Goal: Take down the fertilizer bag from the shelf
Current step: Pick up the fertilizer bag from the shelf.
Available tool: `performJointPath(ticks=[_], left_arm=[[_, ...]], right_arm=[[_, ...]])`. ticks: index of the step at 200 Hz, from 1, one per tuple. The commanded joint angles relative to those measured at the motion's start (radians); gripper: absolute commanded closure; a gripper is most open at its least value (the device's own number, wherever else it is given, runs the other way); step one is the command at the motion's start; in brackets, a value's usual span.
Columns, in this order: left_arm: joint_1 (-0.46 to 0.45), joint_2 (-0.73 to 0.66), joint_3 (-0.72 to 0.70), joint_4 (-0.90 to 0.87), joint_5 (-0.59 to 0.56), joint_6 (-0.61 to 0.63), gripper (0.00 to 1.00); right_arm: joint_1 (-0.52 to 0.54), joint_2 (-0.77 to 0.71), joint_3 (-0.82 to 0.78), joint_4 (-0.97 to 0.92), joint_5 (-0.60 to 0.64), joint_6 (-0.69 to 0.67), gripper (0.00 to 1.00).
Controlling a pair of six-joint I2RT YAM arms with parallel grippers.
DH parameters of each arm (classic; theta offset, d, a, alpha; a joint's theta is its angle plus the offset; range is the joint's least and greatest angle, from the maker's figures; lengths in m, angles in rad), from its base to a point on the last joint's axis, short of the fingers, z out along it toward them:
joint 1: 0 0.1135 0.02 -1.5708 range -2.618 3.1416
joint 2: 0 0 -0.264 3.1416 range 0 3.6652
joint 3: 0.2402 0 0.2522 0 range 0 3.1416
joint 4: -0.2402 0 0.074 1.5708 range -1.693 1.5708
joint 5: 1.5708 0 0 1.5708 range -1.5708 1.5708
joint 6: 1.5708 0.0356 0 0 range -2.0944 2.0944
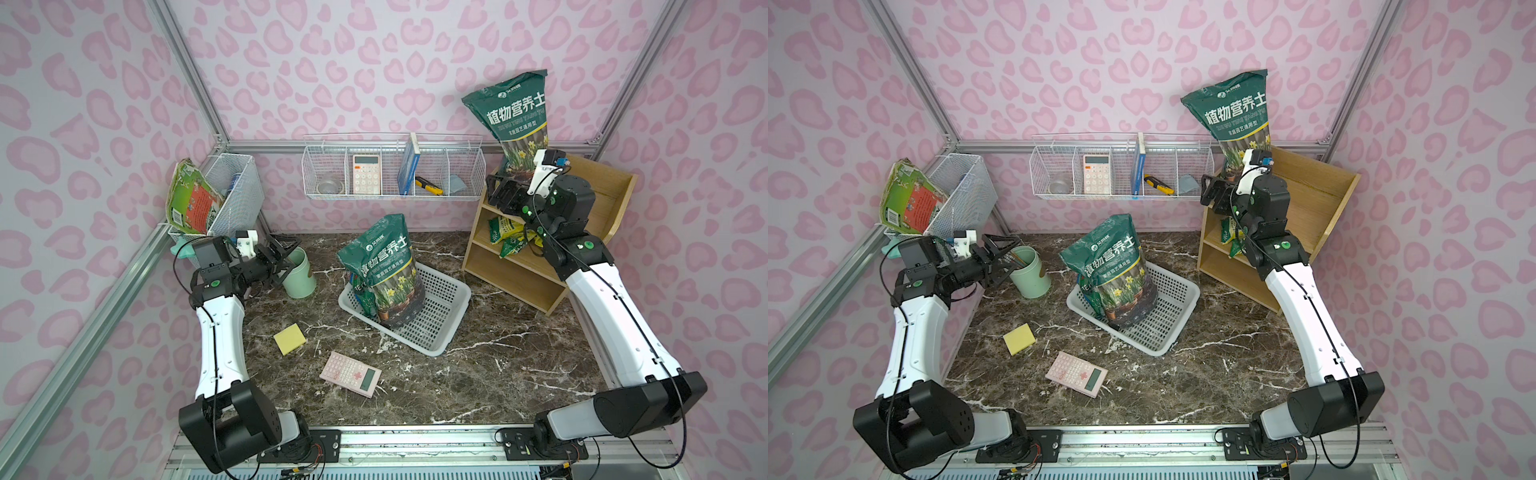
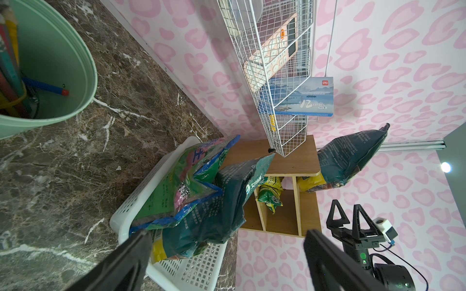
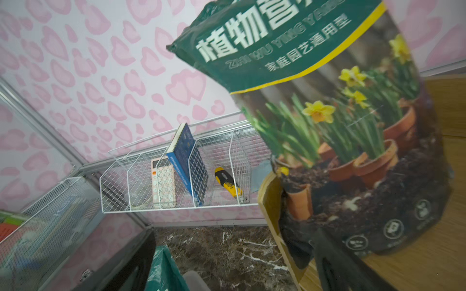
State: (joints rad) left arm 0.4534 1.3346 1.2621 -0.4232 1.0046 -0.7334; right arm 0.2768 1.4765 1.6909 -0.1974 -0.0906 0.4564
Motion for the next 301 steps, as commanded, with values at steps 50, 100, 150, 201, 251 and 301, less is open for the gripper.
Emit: performJointPath(ticks=[50,100,150,201,251,301], left_arm=[[0.001,0.003,0.000,0.027,0.013,-0.004,0.01],[0.001,0.002,-0.003,0.027,0.012,-0.004,0.01],[0.001,0.002,-0.001,0.026,0.012,-0.004,0.01],[-0.001,0.002,-0.006,0.027,0.011,-0.004,0.01],[-0.001,0.002,-0.006,0.026,0.011,-0.004,0.01],[-0.001,0.003,-0.005,0.026,0.012,-0.006,0.01]], right_arm=[[0.168,0.395,0.714,-0.626,0.611,-0.193,0.00],[0.111,0.489,0.807,-0.635,0.663,-0.229,0.00],[0.015,0.449,0.726,-0.578,0.583,-0.219,0.00],[0.084,0.457,0.708,-0.508,0.578,-0.309,0.04],[0.129,0.473,0.726,-0.472,0.732,-0.332,0.03],[-0.020,0.541,0.831,-0.598,0.606,-0.209,0.14]])
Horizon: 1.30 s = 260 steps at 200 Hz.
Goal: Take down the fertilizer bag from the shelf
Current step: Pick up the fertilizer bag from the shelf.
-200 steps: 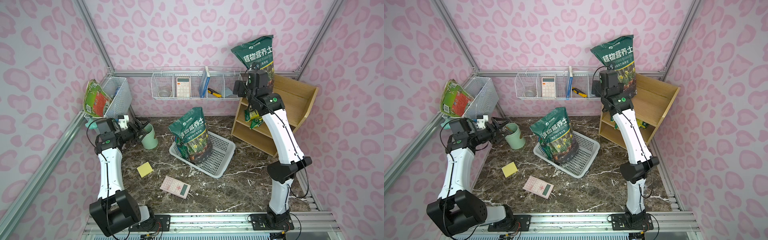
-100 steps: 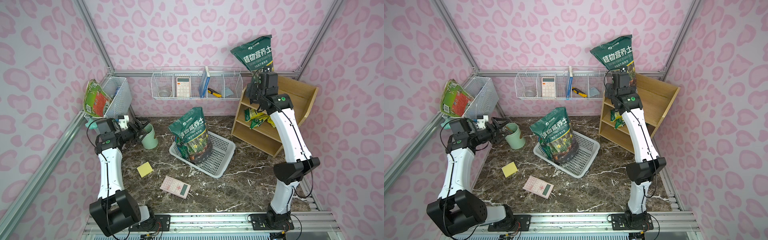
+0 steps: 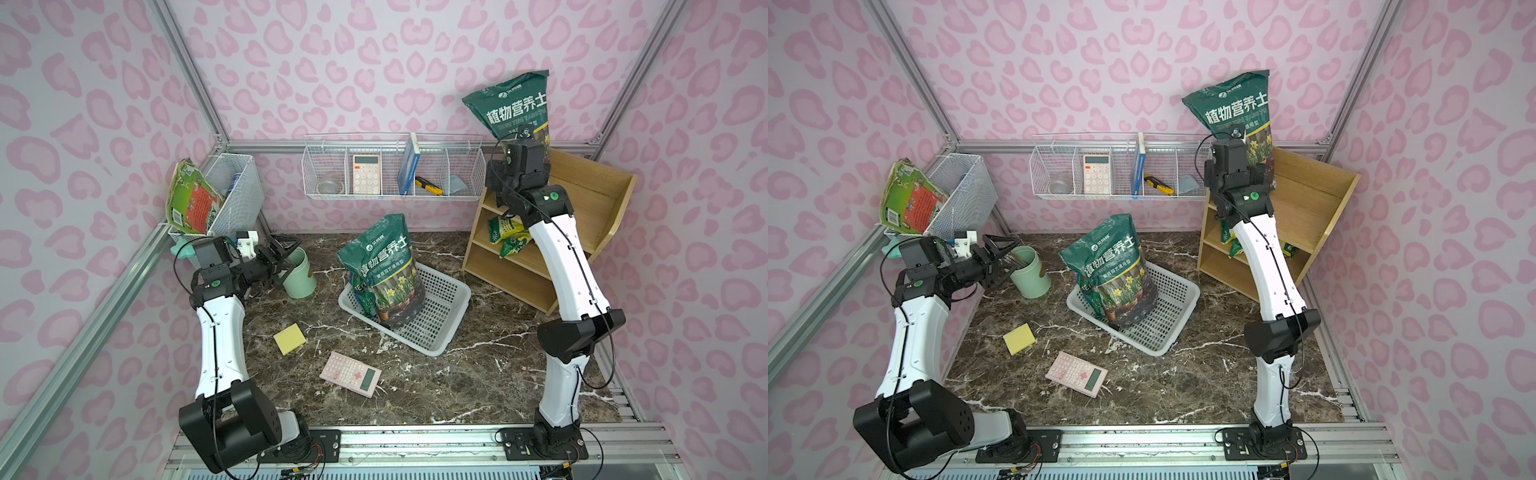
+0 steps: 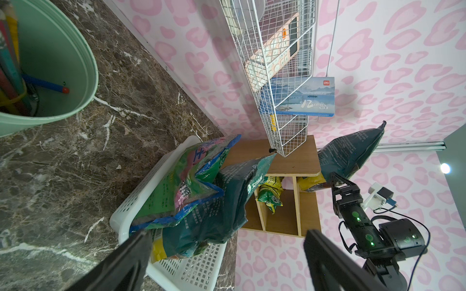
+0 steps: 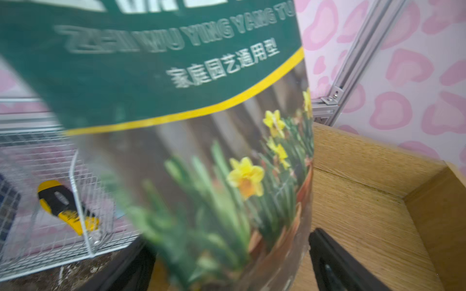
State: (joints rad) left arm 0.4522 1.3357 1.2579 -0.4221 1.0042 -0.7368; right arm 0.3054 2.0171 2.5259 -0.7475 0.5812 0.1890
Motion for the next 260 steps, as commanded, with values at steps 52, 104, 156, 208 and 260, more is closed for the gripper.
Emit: performJointPath(ticks=[52,104,156,208,260], left_arm=[[0.000,0.001,0.002,0.026,0.013,-0.002,0.01],[0.000,0.000,0.003,0.026,0.011,-0.003,0.01],[0.000,0.003,0.002,0.026,0.013,-0.003,0.01],[0.000,0.002,0.001,0.025,0.013,-0.003,0.01],[0.000,0.002,0.003,0.026,0.014,-0.004,0.01]], right_arm=[[-0.031,-0.095,-0.132,0.046,-0.169,0.025,0.78],[0.057,-0.283,-0.355,0.213,-0.130,0.016,1.00],[0.226,-0.460,-0.578,0.390,0.023,0.063,1.00],[0.498,-0.502,-0.753,0.619,0.295,-0.004,1.00],[0.587,-0.491,-0.881,0.732,0.346,0.061,1.00]])
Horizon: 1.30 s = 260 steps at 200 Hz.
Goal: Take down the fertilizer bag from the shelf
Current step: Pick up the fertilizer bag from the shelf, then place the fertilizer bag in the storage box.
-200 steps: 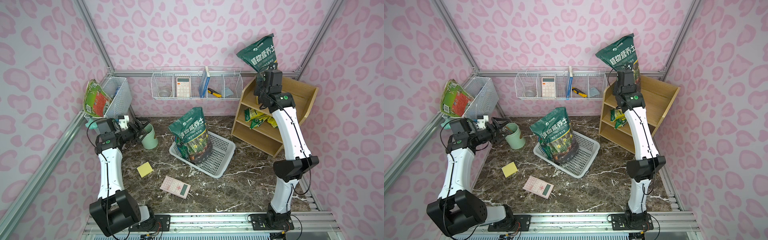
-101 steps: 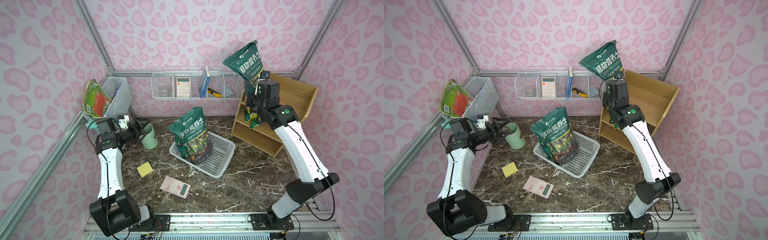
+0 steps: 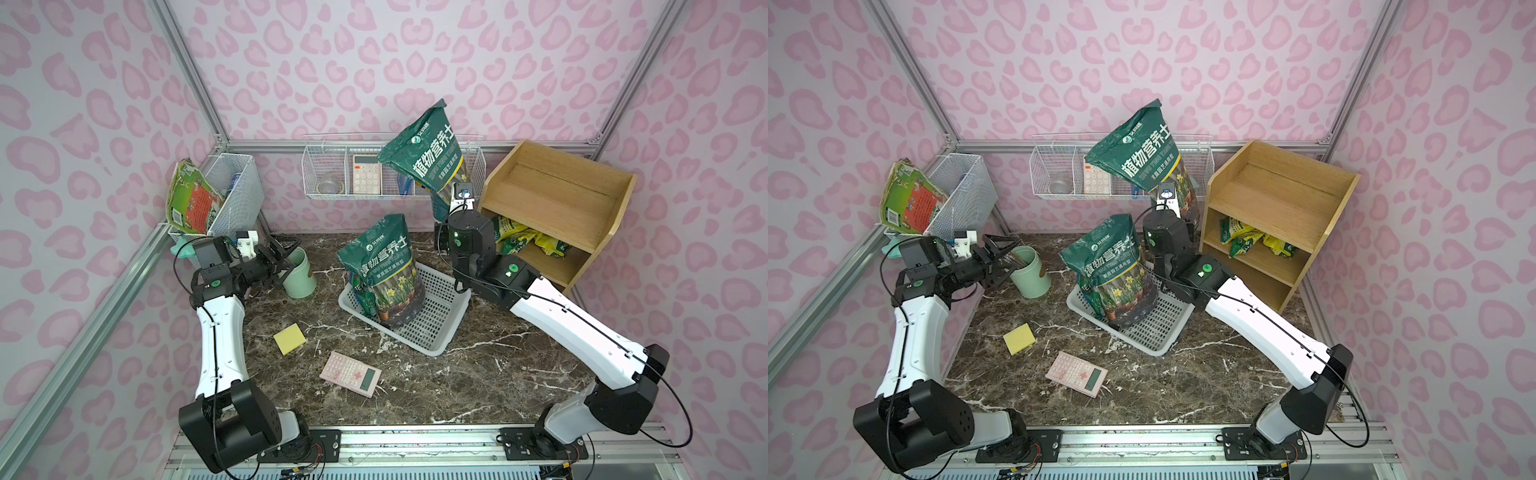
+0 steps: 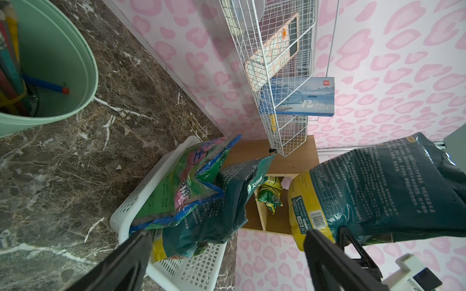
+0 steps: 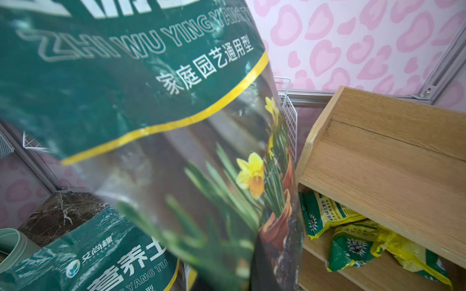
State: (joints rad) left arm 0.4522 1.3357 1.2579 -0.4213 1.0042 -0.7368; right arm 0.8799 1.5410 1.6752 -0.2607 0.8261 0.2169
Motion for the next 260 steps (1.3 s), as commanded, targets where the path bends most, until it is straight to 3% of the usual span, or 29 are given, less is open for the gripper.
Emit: performJointPath(ticks=[1,33,86,138,173,260], left_arm=[[0.000,0.002,0.003,0.025,0.014,-0.004,0.01],[0.000,0.001,0.004,0.026,0.014,-0.004,0.01],[0.001,0.000,0.003,0.027,0.015,-0.004,0.01],[0.001,0.002,0.002,0.026,0.016,-0.005,0.01],[0.001,0.000,0.003,0.027,0.016,-0.006,0.01],[0.000,0.002,0.000,0.026,0.014,-0.007,0.01]], right_arm=[[0.014,-0.015,-0.032,0.246,0.100,0.037,1.00],[0.022,-0.037,-0.082,0.234,0.099,0.121,1.00],[0.047,-0.147,-0.304,0.374,0.125,0.222,1.00],[0.139,-0.073,-0.399,0.510,0.225,0.211,1.00],[0.206,-0.018,-0.500,0.798,0.283,0.040,1.00],[0.201,0.131,-0.418,0.551,0.216,0.304,1.00]])
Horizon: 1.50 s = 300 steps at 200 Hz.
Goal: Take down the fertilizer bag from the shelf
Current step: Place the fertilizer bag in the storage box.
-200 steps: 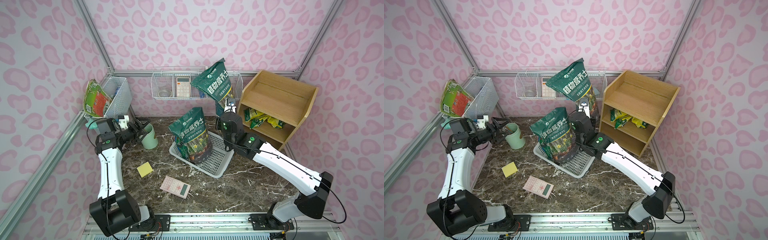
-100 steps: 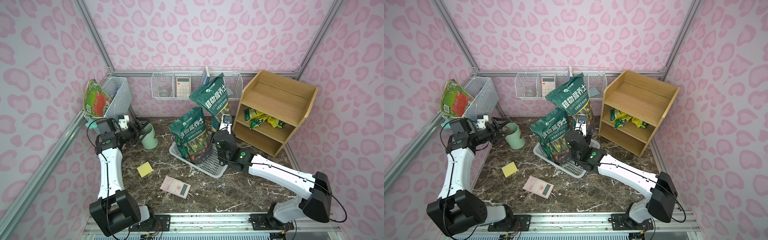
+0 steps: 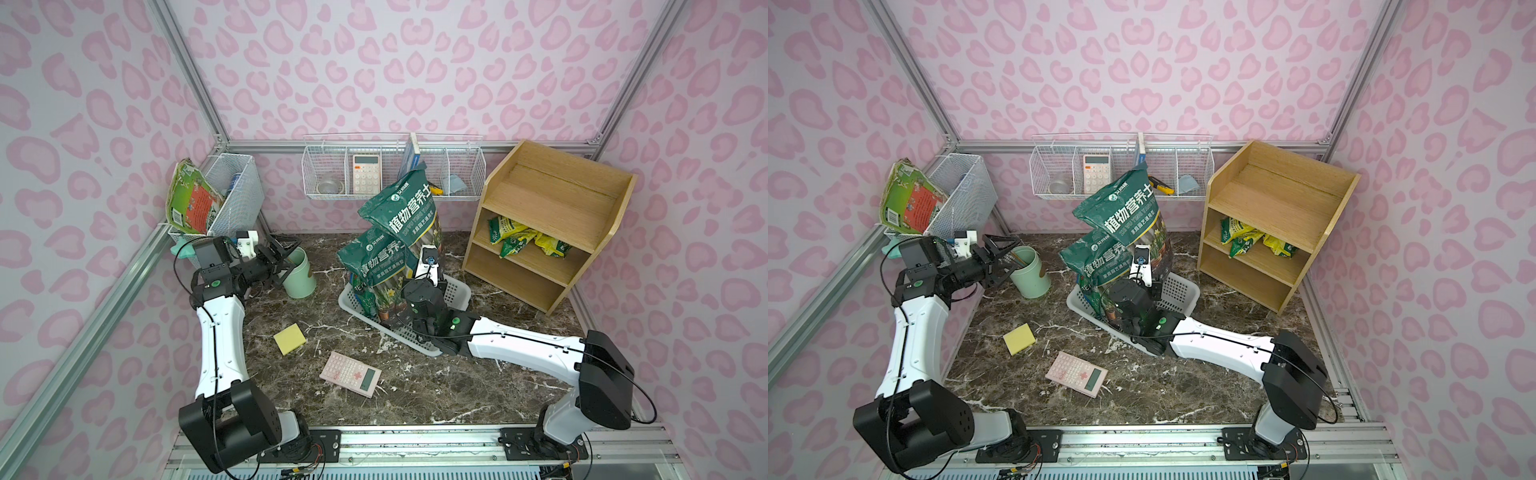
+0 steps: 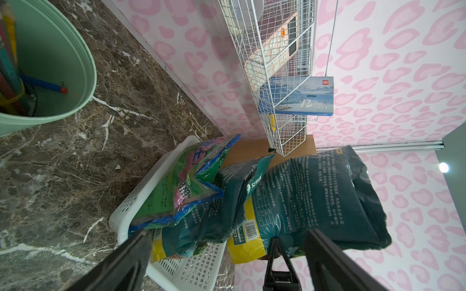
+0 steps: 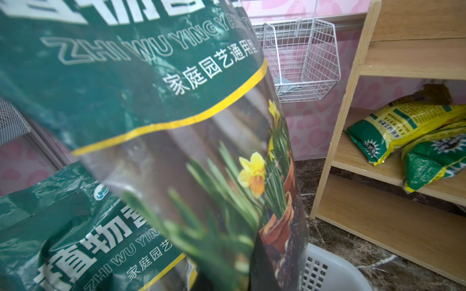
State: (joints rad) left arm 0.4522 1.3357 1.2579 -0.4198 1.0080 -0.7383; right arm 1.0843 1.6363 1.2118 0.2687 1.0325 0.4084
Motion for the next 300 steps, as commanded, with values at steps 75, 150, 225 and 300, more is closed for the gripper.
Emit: performJointPath(ticks=[75,150,225,300], left_arm=[[0.002,0.003,-0.001,0.023,0.011,-0.002,0.01],[0.002,-0.001,0.005,0.023,0.011,-0.004,0.01],[0.002,-0.004,0.000,0.030,0.013,-0.004,0.01],[0.000,-0.003,-0.004,0.029,0.013,-0.003,0.01]], right_arm=[[0.008,-0.105,-0.101,-0.161,0.014,0.220,1.00],[0.094,-0.084,-0.145,-0.040,0.025,0.043,1.00],[-0.011,0.079,-0.109,-0.187,-0.099,0.268,1.00],[0.005,0.142,-0.104,-0.138,-0.160,0.229,0.86]])
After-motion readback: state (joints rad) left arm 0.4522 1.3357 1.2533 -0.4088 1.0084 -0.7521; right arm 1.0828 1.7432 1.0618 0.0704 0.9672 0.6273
